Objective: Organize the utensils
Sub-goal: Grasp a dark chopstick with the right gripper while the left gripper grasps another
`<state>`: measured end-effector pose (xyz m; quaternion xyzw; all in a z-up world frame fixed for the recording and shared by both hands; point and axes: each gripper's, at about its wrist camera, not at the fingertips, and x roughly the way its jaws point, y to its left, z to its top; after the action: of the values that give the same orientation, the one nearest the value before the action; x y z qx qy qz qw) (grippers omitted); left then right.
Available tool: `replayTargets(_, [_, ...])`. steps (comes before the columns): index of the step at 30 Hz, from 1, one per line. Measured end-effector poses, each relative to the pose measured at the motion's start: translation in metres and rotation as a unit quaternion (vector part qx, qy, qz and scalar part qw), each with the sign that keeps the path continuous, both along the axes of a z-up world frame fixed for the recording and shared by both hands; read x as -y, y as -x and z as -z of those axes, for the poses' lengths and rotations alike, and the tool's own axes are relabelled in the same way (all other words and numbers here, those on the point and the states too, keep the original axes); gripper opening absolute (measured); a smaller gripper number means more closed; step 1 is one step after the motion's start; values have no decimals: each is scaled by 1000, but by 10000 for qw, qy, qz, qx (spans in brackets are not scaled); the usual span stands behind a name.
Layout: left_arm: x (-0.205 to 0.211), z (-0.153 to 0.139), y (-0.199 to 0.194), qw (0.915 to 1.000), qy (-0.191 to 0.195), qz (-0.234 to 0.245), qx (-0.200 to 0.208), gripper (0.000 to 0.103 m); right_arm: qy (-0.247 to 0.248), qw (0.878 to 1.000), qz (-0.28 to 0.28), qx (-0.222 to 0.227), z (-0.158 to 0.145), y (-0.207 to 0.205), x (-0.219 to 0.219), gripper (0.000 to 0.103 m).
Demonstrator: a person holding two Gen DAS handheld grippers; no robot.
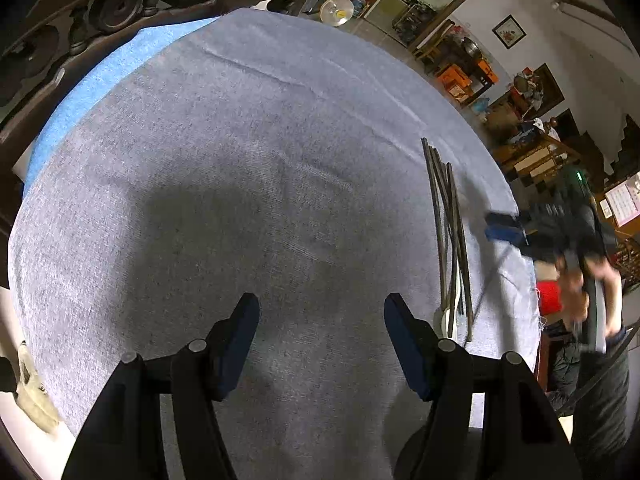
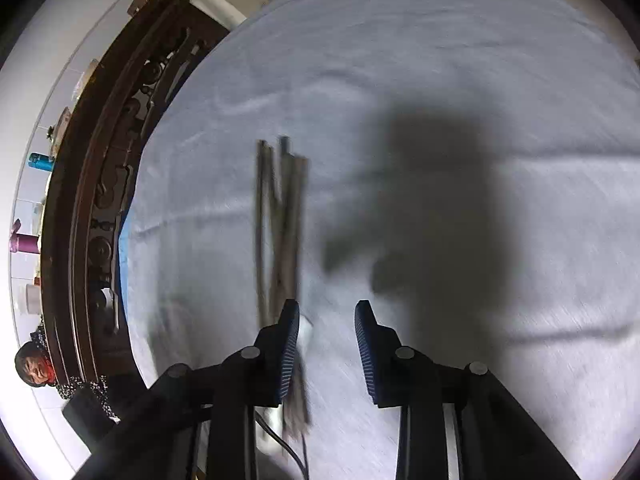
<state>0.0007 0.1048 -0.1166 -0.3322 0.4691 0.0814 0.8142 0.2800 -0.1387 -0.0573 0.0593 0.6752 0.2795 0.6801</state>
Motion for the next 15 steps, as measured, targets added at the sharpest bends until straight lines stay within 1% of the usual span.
replayTargets(2, [-3, -1, -3, 10000, 20, -27, -9, 66, 117, 9999, -14, -3, 5, -9, -17, 25])
replayTargets(5, [-7, -4, -9, 10000, -25, -2, 6, 66, 364, 9993, -48, 17, 10, -16, -33, 22])
replayTargets(8, [-6, -8, -14, 10000, -32, 57, 45, 66, 479, 9988, -90, -96, 18, -16, -44, 21])
replayTargets(10, [-5, -10, -19, 9999, -50, 104, 69, 66, 586, 9981, -59, -156, 22, -16, -47, 21])
replayTargets(11, [-4, -12, -23, 9998, -63, 147, 79, 66, 604, 9981, -27, -150, 23, -17, -48, 18])
replayTargets(12, [-1, -13, -25, 9997, -96, 192, 89, 66, 623, 9979, 2, -159, 24, -18, -47, 18])
replayTargets(13, [2, -15, -28, 9995, -150, 243, 95, 66, 620, 9979, 51, -180, 24, -18, -47, 17])
replayTargets(14, [4, -17, -33, 9994, -199, 289, 81, 66, 634, 9978, 74, -176, 24, -18, -47, 12])
replayTargets(15, [9, -18, -39, 9992, -230, 328, 64, 66, 670, 9976, 74, -128, 24, -17, -47, 12])
